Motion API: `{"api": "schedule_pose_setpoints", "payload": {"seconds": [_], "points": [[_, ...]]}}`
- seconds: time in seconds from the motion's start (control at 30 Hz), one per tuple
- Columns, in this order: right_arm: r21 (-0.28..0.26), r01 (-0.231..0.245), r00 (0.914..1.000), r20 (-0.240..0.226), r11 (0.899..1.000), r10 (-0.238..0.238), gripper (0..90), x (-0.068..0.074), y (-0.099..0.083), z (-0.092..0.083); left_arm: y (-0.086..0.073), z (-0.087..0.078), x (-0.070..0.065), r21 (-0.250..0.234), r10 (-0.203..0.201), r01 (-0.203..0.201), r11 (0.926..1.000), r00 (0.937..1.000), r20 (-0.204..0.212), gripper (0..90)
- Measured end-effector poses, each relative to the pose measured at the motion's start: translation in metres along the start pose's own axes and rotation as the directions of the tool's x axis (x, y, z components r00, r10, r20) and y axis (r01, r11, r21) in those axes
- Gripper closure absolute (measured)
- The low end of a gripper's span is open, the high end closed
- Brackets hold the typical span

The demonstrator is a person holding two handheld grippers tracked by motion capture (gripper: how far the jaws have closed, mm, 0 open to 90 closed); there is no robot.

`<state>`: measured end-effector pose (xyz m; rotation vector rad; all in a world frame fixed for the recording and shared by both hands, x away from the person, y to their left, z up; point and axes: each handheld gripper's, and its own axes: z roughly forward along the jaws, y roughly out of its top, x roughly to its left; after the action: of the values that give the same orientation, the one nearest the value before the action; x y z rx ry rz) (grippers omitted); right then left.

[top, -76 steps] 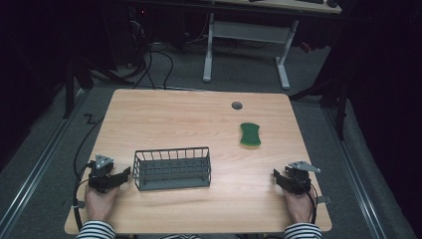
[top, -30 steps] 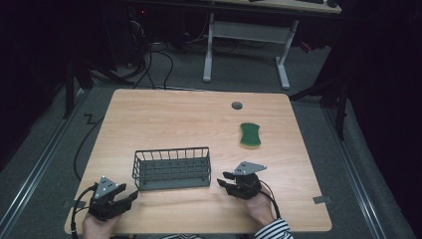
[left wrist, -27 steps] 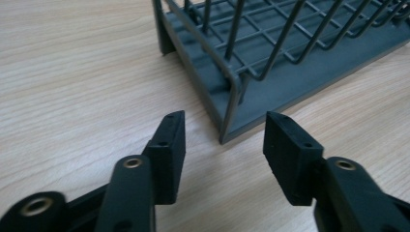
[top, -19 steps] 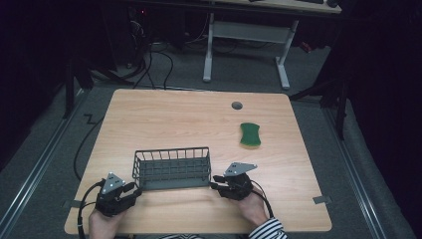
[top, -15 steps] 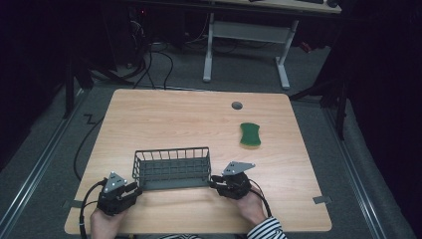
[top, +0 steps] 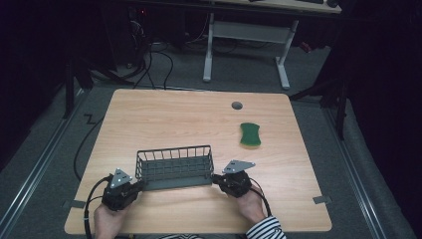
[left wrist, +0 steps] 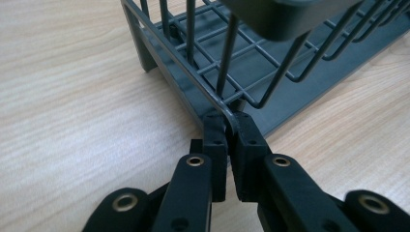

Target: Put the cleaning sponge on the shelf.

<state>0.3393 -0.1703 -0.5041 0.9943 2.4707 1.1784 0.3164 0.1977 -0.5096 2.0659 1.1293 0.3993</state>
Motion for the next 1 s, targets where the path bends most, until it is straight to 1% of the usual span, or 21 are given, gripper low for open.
{"api": "schedule_pose_setpoints", "payload": {"seconds": [0.07,0.1,0.17,0.23,0.3,0.33,0.4,0.43,0.47,0.5,0.53,0.63,0.67,0.7,0.73,0.77,0.8,0.87,0.97,1.0], "points": [[0.0,-0.004,1.0,0.006,1.0,0.004,86.4,-0.002,0.0,-0.002,0.003,0.001,-0.001,0.0,0.003,-0.003,1.0,1.0,0.002,86.3],[-0.003,-0.011,0.9999,0.01,1.0,0.011,86.4,-0.004,0.0,-0.003,0.006,0.004,-0.001,-0.001,0.004,-0.004,1.0,0.9999,0.014,86.5],[-0.002,-0.015,0.9998,0.01,1.0,0.015,86.4,-0.006,0.0,-0.004,0.007,0.005,-0.001,-0.001,0.005,-0.005,1.0,0.9998,0.017,86.5],[0.006,-0.023,0.9994,0.027,1.0,0.022,86.5,-0.01,0.001,-0.006,0.01,0.008,-0.002,0.001,0.01,-0.01,0.9999,0.9997,0.022,86.5],[0.007,-0.028,0.9991,0.031,1.0,0.027,86.5,-0.011,0.001,-0.007,0.014,0.011,-0.003,0.001,0.011,-0.011,0.9999,0.9995,0.03,86.6],[0.009,-0.046,0.9984,0.034,0.999,0.045,86.5,-0.015,0.002,-0.009,0.018,0.014,-0.003,-0.003,0.006,-0.006,1.0,0.9993,0.038,86.7],[0.009,-0.06,0.9976,0.036,0.998,0.06,86.5,-0.02,0.002,-0.011,0.02,0.016,-0.003,-0.003,0.008,-0.007,1.0,0.9991,0.042,86.7],[0.009,-0.06,0.9976,0.036,0.998,0.06,86.5,-0.02,0.002,-0.011,0.022,0.018,-0.004,-0.003,0.011,-0.011,0.9999,0.9989,0.045,86.7],[0.011,-0.071,0.9965,0.045,0.997,0.07,86.6,-0.025,0.003,-0.013,0.026,0.021,-0.004,0.0,0.013,-0.013,0.9999,0.9987,0.049,86.7],[0.011,-0.071,0.9965,0.045,0.997,0.07,86.6,-0.025,0.003,-0.013,0.028,0.023,-0.004,-0.001,0.012,-0.012,0.9999,0.9987,0.05,86.7],[0.011,-0.081,0.9956,0.048,0.997,0.08,86.5,-0.027,0.003,-0.013,0.03,0.025,-0.004,-0.001,0.011,-0.011,0.9999,0.9985,0.054,86.7],[0.003,-0.115,0.9914,0.063,0.993,0.115,86.6,-0.037,0.003,-0.014,0.039,0.033,-0.005,0.001,0.013,-0.013,0.9999,0.9984,0.055,86.8],[0.003,-0.121,0.9902,0.071,0.993,0.12,86.6,-0.04,0.004,-0.014,0.043,0.037,-0.006,0.002,0.006,-0.007,1.0,0.9984,0.056,86.8],[0.005,-0.138,0.987,0.084,0.99,0.137,86.7,-0.046,0.006,-0.014,0.045,0.039,-0.006,0.002,0.005,-0.005,1.0,0.9984,0.057,86.8],[0.004,-0.141,0.9861,0.088,0.99,0.141,86.7,-0.048,0.007,-0.014,0.047,0.041,-0.005,0.002,0.004,-0.004,1.0,0.9983,0.058,86.7],[-0.001,-0.149,0.9846,0.092,0.989,0.149,86.7,-0.052,0.008,-0.014,0.053,0.046,-0.004,0.0,-0.005,0.005,1.0,0.9981,0.062,86.8],[-0.004,-0.167,0.9819,0.091,0.986,0.166,86.7,-0.054,0.008,-0.014,0.055,0.048,-0.004,-0.005,-0.01,0.01,0.9999,0.998,0.062,86.8],[-0.006,-0.173,0.9795,0.105,0.985,0.172,86.7,-0.059,0.009,-0.014,0.057,0.052,-0.004,-0.003,-0.012,0.012,0.9999,0.9982,0.059,86.8],[-0.007,-0.19,0.973,0.132,0.982,0.189,86.8,-0.067,0.012,-0.012,0.066,0.06,-0.003,-0.005,-0.014,0.014,0.9999,0.9986,0.05,86.8],[-0.007,-0.19,0.973,0.132,0.982,0.189,86.8,-0.067,0.012,-0.012,0.068,0.062,-0.002,-0.007,-0.021,0.022,0.9997,0.9985,0.05,86.8]]}}
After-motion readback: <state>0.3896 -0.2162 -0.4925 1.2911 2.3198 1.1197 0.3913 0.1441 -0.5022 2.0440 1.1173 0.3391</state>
